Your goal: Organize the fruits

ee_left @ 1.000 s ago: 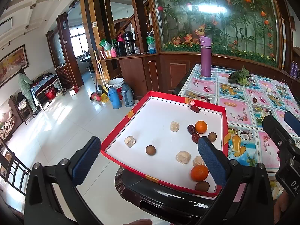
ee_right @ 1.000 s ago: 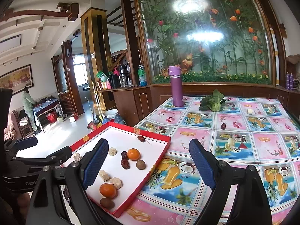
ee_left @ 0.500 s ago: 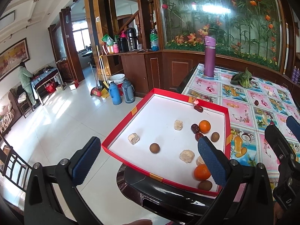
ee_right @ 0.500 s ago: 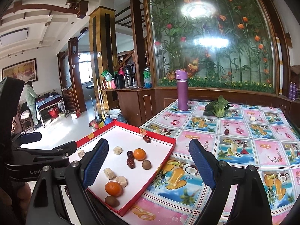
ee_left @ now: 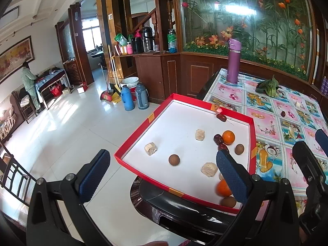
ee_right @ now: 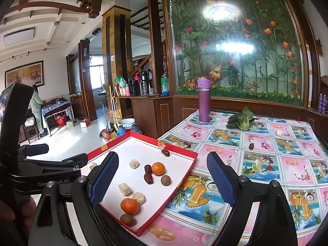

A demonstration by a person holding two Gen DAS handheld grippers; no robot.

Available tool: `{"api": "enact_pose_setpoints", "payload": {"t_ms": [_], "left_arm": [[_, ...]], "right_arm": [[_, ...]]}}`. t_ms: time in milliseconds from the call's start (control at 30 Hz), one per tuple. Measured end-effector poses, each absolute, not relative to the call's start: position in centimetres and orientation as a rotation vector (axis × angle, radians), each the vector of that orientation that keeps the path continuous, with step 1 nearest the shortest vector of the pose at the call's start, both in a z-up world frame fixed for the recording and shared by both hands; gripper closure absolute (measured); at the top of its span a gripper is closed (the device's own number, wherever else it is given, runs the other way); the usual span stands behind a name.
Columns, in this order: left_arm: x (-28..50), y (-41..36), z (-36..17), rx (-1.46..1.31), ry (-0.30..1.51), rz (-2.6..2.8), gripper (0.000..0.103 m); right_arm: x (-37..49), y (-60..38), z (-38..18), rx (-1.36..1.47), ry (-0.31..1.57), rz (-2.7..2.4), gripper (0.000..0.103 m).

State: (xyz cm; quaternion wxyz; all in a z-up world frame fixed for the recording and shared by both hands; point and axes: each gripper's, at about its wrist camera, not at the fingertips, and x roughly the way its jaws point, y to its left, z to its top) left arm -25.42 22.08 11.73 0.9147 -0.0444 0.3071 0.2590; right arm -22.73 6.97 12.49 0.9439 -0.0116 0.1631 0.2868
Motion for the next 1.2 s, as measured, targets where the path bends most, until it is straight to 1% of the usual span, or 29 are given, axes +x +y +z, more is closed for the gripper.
{"api": "enact_pose_setpoints", "payload": {"t_ms": [967,1200], "left_arm": [[-27.3,23.4,12.5,-0.128,0.592,0.56,0.0],[-28.1,23.7,12.6,-0.133,0.579,0.573,0.0]], "right_arm": [[-23.6,7.8,12.6,-0.044,0.321,0.591,0.015],[-23.7,8.1,12.9,-0.031,0.35,0.578,0.015]]}}
